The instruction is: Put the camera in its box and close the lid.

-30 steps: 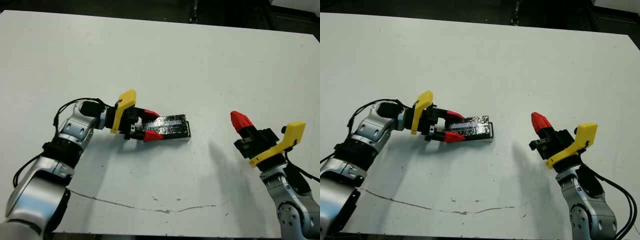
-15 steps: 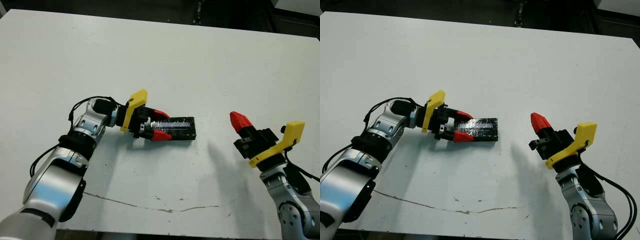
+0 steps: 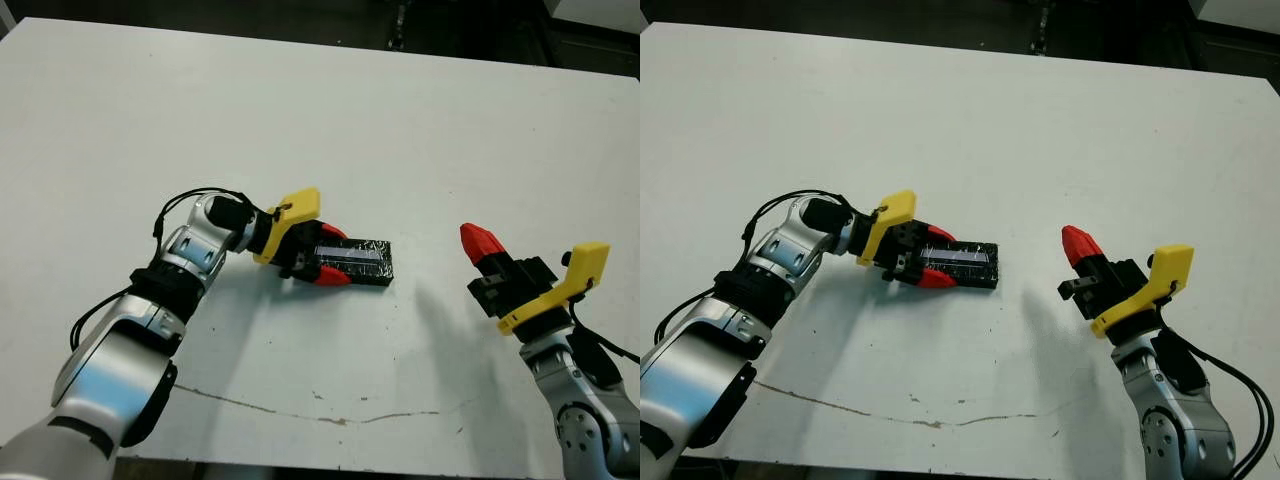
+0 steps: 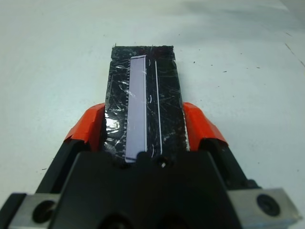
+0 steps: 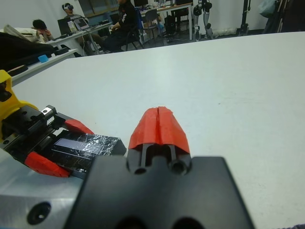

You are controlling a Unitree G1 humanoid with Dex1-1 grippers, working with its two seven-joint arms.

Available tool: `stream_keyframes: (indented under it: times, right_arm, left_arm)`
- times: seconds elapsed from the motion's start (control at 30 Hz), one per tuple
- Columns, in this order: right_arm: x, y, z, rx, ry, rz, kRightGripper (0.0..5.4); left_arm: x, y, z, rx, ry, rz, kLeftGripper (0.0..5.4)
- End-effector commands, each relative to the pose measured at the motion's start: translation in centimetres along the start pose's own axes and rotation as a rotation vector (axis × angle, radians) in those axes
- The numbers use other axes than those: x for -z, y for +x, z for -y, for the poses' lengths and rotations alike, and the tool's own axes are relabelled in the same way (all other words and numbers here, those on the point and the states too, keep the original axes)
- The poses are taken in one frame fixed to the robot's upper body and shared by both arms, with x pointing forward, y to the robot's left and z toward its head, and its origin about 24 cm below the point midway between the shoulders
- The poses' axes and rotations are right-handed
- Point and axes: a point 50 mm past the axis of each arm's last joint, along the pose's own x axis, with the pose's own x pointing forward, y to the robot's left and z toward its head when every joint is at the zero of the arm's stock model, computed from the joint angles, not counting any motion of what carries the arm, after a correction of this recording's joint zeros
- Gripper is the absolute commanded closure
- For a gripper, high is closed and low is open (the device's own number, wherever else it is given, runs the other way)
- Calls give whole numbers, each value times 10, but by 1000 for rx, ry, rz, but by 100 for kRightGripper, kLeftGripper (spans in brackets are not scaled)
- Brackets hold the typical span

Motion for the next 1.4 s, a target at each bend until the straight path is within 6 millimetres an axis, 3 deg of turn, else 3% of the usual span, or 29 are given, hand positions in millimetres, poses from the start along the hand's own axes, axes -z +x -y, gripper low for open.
stream_keyframes:
  times: [0.03, 0.3, 0.83, 1.13, 1.4]
  right_arm:
    - [1, -3, 3, 15, -2, -13, 540]
    - [1, -3, 3, 11, -8, -11, 540]
    - [1, -3, 3, 10, -7, -13, 540]
    - [1, -3, 2, 11, 4, -16, 540]
    - [1, -3, 3, 8, 6, -18, 540]
  left_arm:
    - [9, 25, 12, 40, -31, -61, 225]
    - [17, 18, 12, -10, -104, -81, 225]
    - [23, -11, 14, -95, -22, -27, 1]
    - [29, -33, 18, -139, -13, 2, 1]
    - [42, -75, 23, -234, -141, 40, 1]
